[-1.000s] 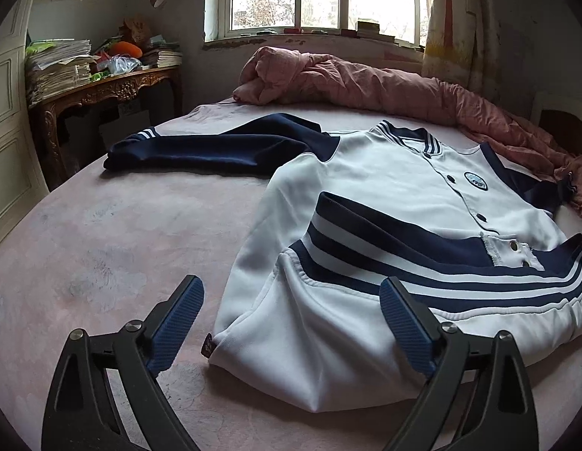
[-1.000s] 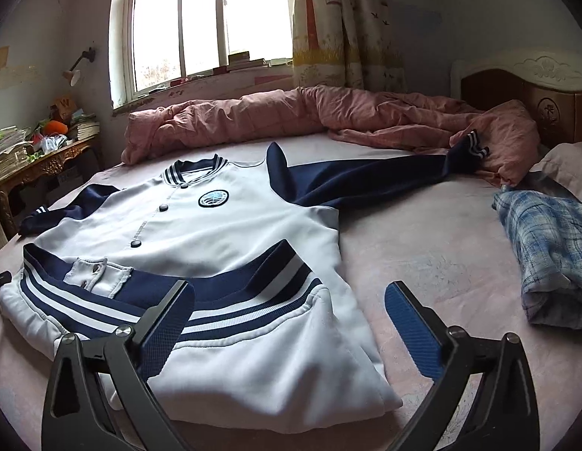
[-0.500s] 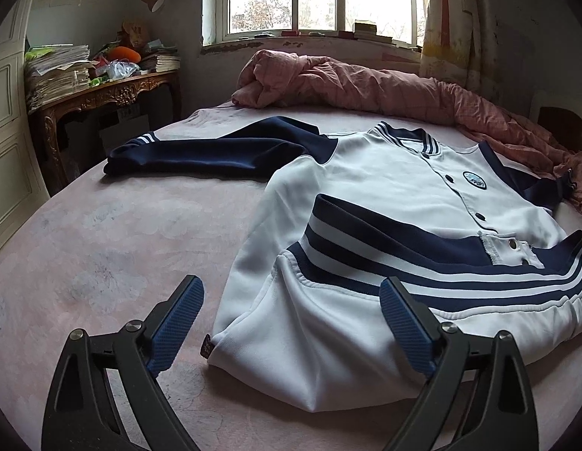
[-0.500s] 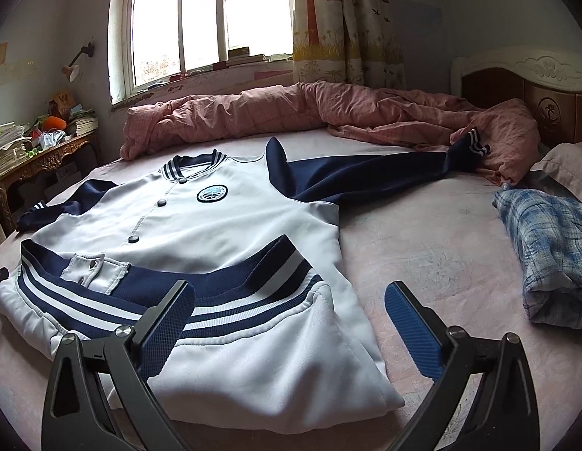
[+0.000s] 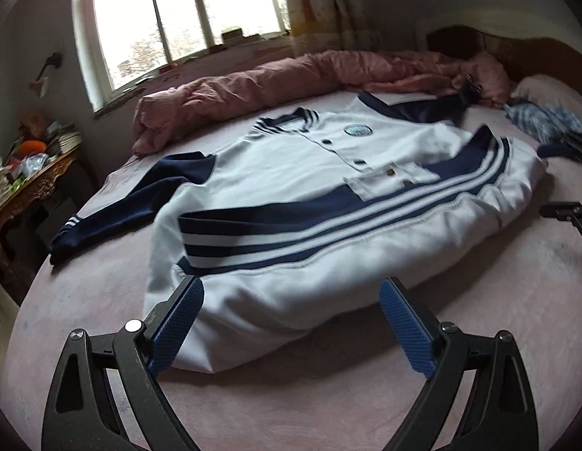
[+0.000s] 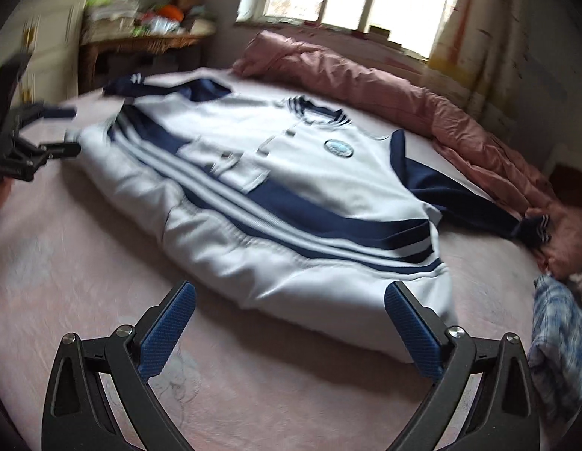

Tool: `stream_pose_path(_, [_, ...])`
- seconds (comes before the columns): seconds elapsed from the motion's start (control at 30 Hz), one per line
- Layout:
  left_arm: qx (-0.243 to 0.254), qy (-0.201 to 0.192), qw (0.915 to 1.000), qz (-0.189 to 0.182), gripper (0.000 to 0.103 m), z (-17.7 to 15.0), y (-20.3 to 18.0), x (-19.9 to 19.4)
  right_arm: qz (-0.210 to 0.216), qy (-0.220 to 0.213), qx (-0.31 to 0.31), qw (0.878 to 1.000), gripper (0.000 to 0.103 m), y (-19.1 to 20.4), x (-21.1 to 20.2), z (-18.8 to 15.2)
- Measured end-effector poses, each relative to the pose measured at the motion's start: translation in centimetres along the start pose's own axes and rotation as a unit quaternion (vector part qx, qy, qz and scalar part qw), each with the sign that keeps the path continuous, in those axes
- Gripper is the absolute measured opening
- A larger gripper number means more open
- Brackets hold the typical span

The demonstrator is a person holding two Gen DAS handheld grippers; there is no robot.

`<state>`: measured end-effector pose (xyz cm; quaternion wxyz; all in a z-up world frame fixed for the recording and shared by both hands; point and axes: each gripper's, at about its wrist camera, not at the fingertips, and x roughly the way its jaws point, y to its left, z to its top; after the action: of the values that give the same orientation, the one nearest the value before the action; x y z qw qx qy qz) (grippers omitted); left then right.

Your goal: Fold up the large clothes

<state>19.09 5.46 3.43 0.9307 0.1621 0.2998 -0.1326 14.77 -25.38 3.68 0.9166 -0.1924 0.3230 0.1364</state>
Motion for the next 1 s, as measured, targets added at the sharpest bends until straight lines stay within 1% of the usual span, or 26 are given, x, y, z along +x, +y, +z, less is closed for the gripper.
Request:
stream_pose_path(0.07, [0.030,0.035,0.9989,-0.004,0.094,-0.4,-1.2,1.3,-0.023,0.022,-0.011,0.999,0.102,0.7,1.0,-0.2])
stream_pose_path(0.1, [0.040,0.052,0.9978,0.007,0.094,-0.5,-1.8,2.0,-0.035,0.030,-0.010,0.999,0.102,0.7,1.4,-0.3])
stream_pose_path(0.17, [0.052,0.069,0.9946,0.057,0.094,-0.6,-2.2,2.9,-0.063,0.043,-0.004,0.997,0.102,0.5,2.2,-0.5])
stream_pose_path(0.23, [0.057,0.071,0.9905,0.104,0.095,-0.7,-2.4,3.4,-0.097,0.051,0.003,0.994,0.102,-0.2,2.9,-0.6])
stream_pose_path(0.27, [0.057,0.071,0.9884,0.122,0.095,-0.8,-2.3,3.7,-0.107,0.056,0.010,0.993,0.102,-0.6,3.3,-0.8])
stream_pose_path(0.3, [0.056,0.071,0.9869,0.133,0.095,-0.8,-2.1,4.0,-0.112,0.060,0.016,0.992,0.098,-0.9,3.6,-0.8])
stream_pose_path(0.33, [0.051,0.073,0.9862,0.140,0.090,-0.7,-1.7,4.4,-0.116,0.065,0.022,0.991,0.090,-1.3,3.9,-0.9])
stream_pose_path(0.37, [0.043,0.076,0.9858,0.143,0.071,-0.7,-1.2,4.7,-0.118,0.069,0.031,0.990,0.086,-1.7,4.1,-1.0])
stream_pose_path(0.4, [0.035,0.081,0.9870,0.134,0.065,-0.8,-0.8,4.9,-0.120,0.073,0.041,0.989,0.076,-2.3,4.3,-1.1])
stream_pose_path(0.43, [0.029,0.086,0.9886,0.120,0.056,-0.9,-0.5,5.1,-0.120,0.077,0.054,0.988,0.070,-3.0,4.5,-1.2])
stream_pose_path(0.47, [0.029,0.085,0.9891,0.117,0.044,-1.0,-0.5,5.1,-0.119,0.080,0.070,0.987,0.064,-3.6,4.7,-1.3])
stream_pose_path(0.5, [0.035,0.081,0.9890,0.119,0.038,-1.1,-0.7,5.0,-0.117,0.082,0.084,0.986,0.051,-4.1,4.8,-1.4])
stream_pose_path(0.53, [0.046,0.074,0.9876,0.130,0.031,-1.1,-1.0,4.8,-0.111,0.078,0.100,0.986,0.039,-4.7,4.6,-1.6])
stream_pose_path(0.57, [0.058,0.067,0.9861,0.141,0.025,-1.2,-1.5,4.5,-0.106,0.071,0.110,0.986,0.032,-5.0,4.3,-1.8])
stream_pose_path(0.6, [0.064,0.064,0.9856,0.143,0.023,-1.2,-1.9,4.2,-0.099,0.058,0.118,0.986,0.029,-5.3,3.7,-1.8])
stream_pose_path(0.67, [0.051,0.064,0.9882,0.130,0.020,-1.3,-1.8,3.2,-0.096,0.041,0.117,0.988,0.026,-5.3,2.5,-1.7])
stream_pose_path(0.73, [0.031,0.066,0.9912,0.110,0.020,-1.3,-1.2,2.4,-0.104,0.043,0.102,0.988,0.025,-5.0,1.8,-1.4])
stream_pose_path(0.8, [0.016,0.069,0.9929,0.095,0.020,-1.2,-0.6,2.3,-0.096,0.047,0.093,0.990,0.025,-4.9,1.4,-1.4])
stream_pose_path(0.9, [-0.003,0.084,0.9941,0.069,0.021,-1.2,0.1,2.8,-0.077,0.053,0.117,0.989,0.025,-5.7,2.0,-1.5])
stream_pose_path(1.0, [-0.030,0.084,0.9950,0.044,0.022,-0.7,0.8,2.5,-0.051,0.048,0.145,0.987,0.026,-6.8,2.2,-1.3])
